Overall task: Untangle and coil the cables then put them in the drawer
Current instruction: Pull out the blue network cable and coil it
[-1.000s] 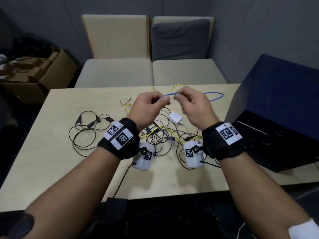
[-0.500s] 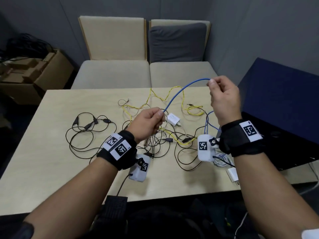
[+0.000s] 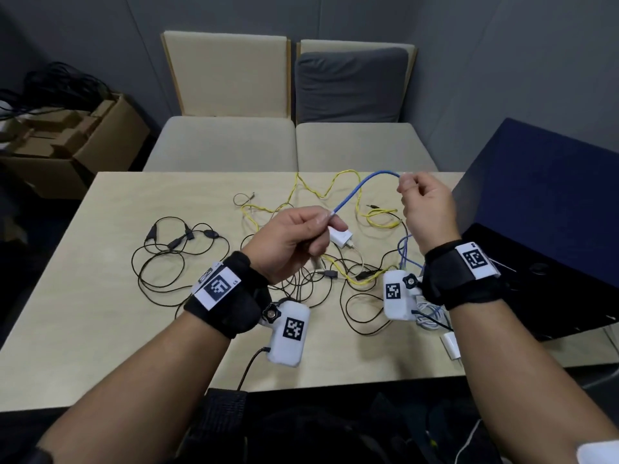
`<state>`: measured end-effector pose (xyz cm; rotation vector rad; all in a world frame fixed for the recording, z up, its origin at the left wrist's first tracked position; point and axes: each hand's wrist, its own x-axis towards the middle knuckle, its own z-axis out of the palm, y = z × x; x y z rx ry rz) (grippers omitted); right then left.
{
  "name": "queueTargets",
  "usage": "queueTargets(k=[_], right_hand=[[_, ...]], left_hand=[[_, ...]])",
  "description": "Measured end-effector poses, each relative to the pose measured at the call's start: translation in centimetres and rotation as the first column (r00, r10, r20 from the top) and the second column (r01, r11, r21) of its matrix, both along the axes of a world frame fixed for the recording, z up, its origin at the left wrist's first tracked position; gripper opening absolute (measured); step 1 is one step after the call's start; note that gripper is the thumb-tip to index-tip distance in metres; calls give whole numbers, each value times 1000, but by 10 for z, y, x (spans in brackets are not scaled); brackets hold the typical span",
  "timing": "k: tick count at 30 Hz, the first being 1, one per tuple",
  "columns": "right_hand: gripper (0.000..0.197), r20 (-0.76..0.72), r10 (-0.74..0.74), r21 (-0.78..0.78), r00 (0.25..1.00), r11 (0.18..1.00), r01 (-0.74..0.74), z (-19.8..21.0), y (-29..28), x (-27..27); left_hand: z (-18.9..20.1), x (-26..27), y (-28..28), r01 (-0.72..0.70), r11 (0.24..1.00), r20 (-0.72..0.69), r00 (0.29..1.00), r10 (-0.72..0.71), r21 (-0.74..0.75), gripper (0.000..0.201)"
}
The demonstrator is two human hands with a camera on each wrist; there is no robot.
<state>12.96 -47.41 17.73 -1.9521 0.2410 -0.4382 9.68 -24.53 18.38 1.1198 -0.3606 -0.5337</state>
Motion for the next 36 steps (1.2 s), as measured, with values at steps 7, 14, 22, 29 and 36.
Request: queueTargets(k=[7,14,22,29,36], right_hand=[[35,-118,15,-177,993,984,-36,-14,10,-1],[29,-379,298,-316,876,848,-426,-32,42,-40],[21,-376,457,-344,806,739,-579,-15,61,-65],[15,-332,478,-416,813,700,-581,17,55,-68],[15,-194,448,-477,872,734,-484,41,48,-57]], left_hand=[[17,-3,-15,18,978,-99,994,-39,-207,32],[25,24,-10,-321,901,-260,933,248,-292,22],[3,40,-4,-505,846,-247,853,460,-172,40],[-8,49,10,-534,837,-202,839,506,-121,46],[-18,47,17,-453,890,74,890,449,52,37]])
